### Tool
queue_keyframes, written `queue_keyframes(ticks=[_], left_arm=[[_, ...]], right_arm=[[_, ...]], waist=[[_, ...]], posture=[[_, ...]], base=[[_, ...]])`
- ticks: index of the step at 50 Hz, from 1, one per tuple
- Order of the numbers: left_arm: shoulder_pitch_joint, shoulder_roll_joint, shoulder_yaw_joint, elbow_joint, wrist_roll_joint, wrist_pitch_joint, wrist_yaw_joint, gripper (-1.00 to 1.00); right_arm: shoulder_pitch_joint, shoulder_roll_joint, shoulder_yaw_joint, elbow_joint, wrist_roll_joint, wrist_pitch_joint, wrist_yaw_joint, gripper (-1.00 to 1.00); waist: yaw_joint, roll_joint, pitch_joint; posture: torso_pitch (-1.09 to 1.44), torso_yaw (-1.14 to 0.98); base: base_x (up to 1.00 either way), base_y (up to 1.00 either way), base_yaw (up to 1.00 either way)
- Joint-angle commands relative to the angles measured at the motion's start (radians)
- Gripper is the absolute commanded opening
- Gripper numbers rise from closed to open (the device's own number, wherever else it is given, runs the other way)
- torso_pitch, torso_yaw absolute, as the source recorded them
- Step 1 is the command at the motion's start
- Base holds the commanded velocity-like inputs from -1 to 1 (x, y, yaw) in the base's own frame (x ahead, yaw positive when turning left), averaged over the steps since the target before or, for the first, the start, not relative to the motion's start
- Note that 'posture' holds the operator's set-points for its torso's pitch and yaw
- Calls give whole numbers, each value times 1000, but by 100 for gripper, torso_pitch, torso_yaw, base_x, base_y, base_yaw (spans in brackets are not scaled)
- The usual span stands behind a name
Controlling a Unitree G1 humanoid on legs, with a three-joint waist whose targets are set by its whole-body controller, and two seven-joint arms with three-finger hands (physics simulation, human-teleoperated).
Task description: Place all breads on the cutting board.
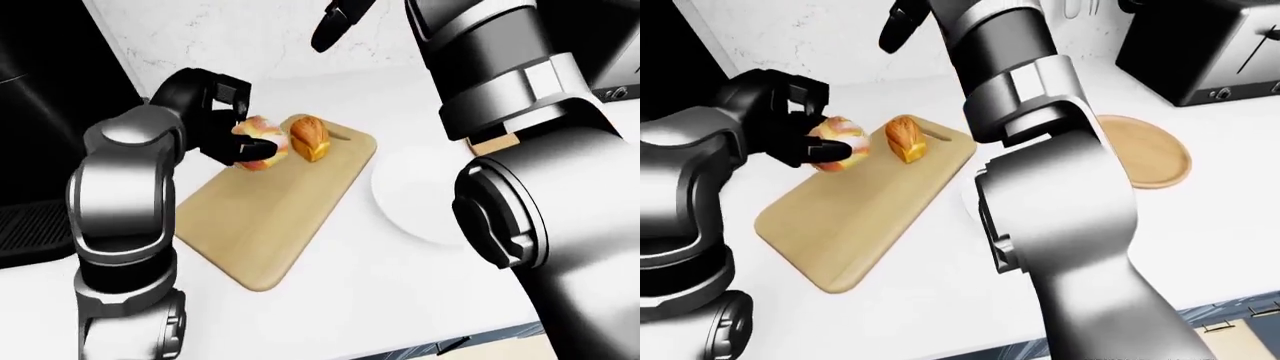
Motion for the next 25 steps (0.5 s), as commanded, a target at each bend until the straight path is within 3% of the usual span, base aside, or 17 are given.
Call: queue_keyframes(ticks=[1, 12, 19, 25], left_arm=[[-8, -1, 17, -30, 34, -46, -1, -100], [120, -74, 13, -49, 121, -146, -15, -100], [143, -95, 11, -76, 167, -152, -44, -100], [86, -94, 12, -92, 180, -76, -92, -100]], right_arm=[[-39, -9, -2, -41, -5, -18, -14, 100], [-38, -5, -1, -44, -6, -19, -13, 100], [-44, -1, 0, -44, -6, -16, -13, 100], [-51, -2, 1, -34, -9, -20, -12, 100]], waist=[[1, 2, -34], [4, 4, -42], [2, 10, -55], [3, 11, -49]], posture=[[0, 0], [0, 0], [0, 0], [0, 0]], base=[[0, 0, 0], [0, 0, 0], [0, 0, 0], [0, 0, 0]])
